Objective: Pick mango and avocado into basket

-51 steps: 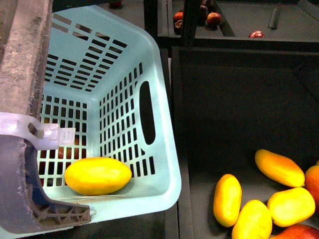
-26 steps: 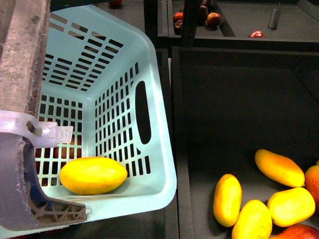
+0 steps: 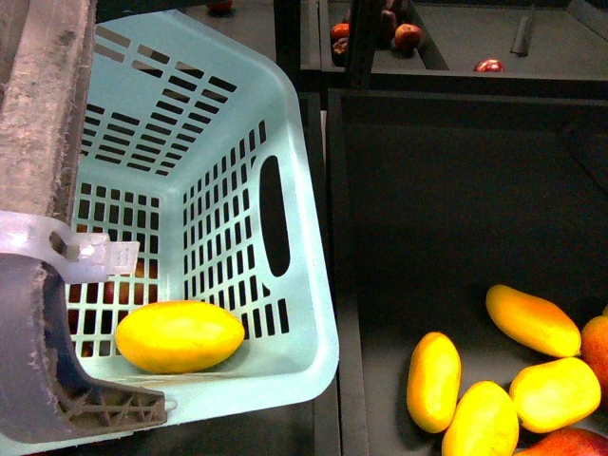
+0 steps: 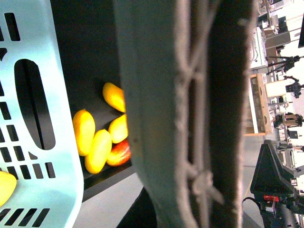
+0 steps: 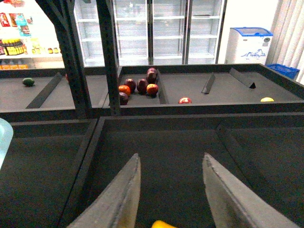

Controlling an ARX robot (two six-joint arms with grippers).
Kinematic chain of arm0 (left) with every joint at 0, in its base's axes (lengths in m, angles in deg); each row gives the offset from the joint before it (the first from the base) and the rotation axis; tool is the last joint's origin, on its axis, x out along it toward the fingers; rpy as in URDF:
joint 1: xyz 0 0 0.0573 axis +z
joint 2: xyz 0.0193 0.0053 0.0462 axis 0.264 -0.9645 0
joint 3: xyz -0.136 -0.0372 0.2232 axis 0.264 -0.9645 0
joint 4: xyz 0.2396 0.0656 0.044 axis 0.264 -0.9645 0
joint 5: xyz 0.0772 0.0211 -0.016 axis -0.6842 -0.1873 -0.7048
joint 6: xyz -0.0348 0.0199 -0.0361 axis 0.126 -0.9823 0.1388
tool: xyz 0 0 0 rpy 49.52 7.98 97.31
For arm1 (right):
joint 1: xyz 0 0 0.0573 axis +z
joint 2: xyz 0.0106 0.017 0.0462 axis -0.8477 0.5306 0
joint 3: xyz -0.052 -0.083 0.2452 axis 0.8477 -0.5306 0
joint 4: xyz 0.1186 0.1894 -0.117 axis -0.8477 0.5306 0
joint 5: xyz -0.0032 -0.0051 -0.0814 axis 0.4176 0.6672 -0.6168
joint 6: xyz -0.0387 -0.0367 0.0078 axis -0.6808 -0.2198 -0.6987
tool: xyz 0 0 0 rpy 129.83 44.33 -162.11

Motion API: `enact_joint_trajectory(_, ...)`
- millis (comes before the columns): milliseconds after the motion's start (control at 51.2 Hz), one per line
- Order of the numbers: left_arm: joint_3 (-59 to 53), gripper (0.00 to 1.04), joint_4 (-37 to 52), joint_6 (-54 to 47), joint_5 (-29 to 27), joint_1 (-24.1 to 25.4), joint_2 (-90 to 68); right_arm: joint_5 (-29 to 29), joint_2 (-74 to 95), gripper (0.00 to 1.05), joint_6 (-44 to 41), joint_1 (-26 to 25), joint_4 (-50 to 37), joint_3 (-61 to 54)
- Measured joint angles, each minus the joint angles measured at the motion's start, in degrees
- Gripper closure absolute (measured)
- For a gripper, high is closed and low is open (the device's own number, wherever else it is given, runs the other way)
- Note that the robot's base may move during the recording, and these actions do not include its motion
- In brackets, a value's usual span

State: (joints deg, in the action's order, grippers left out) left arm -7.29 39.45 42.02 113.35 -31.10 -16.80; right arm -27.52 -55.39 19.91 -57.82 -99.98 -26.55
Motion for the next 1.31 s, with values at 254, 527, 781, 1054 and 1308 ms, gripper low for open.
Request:
enact_joint_trajectory(254,0.0,0.98,0.0,0.07,0.13,-0.11,0.0,-0.15,-0.04,0.24,0.0,0.0,0.04,0.0)
enact_joint_trajectory(527,0.0,0.98,0.0,0.17,0.66,-0.35,0.0,-0.11,-0.13,0.08,0.0,-0.02,0.07,0.0)
enact_joint_trajectory(781,0.0,0.98,0.0,0.13,-0.04,-0.17,0.02,0.0,-0.15,0.08,-0.02,0.0,0.22,0.0)
enact_joint_trajectory(1054,0.0,0.98,0.0,0.15,0.15,-0.09,0.04,-0.04,-0.22,0.08,0.04,0.0,0.2,0.0)
enact_joint_trajectory(1308,-0.02,0.98,0.0,-0.04,-0.04,-0.09,0.07,0.0,-0.13,0.08,-0.02,0.0,0.33,0.0)
